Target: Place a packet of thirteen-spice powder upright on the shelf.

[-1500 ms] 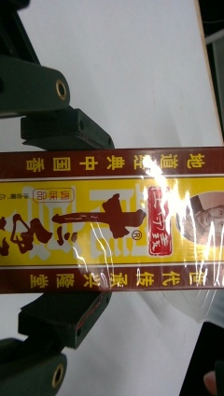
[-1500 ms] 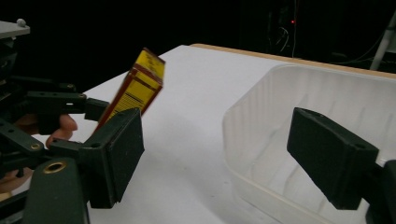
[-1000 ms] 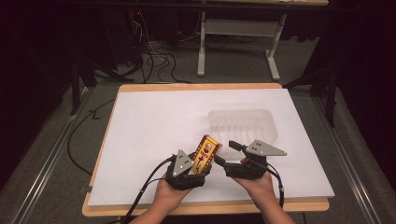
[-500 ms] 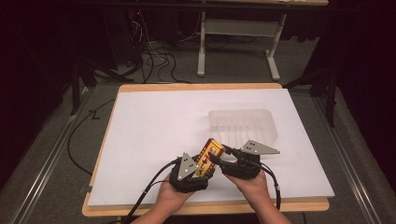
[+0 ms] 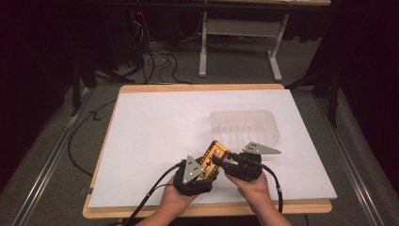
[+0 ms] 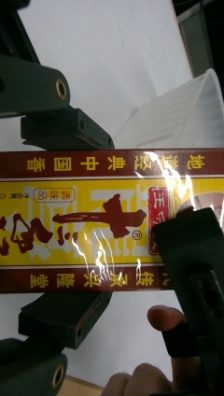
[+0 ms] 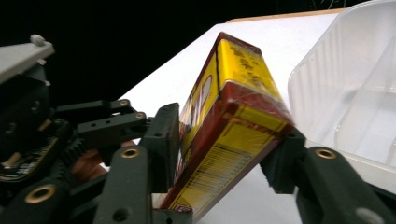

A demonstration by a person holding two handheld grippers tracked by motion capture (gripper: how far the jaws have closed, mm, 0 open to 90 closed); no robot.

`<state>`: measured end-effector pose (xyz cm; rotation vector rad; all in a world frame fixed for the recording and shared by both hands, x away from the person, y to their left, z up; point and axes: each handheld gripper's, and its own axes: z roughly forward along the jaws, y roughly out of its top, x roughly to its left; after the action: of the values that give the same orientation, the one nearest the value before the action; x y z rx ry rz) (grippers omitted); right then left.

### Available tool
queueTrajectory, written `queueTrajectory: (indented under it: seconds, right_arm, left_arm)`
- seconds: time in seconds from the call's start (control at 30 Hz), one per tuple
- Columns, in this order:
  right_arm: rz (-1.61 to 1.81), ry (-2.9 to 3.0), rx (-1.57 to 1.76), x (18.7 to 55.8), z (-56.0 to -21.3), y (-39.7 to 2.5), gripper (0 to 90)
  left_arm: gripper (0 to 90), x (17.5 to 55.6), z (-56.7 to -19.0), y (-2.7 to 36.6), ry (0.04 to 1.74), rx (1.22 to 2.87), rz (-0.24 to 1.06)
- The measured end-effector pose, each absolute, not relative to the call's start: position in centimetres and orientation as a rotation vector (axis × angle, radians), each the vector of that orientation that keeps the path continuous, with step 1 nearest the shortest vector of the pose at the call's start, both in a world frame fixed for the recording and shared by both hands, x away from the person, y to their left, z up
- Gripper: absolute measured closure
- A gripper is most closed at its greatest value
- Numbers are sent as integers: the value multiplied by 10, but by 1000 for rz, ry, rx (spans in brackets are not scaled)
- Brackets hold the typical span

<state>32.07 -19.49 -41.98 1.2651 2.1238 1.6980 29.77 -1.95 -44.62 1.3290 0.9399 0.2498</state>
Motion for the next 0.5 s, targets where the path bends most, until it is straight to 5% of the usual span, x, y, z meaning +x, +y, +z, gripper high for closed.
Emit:
queueTrajectory:
  seconds: [0.5]
  right_arm:
    - [1716,2146,1244,319,-417,-193,655]
  left_arm:
    - [319,302,-450,-19,955,1352,213]
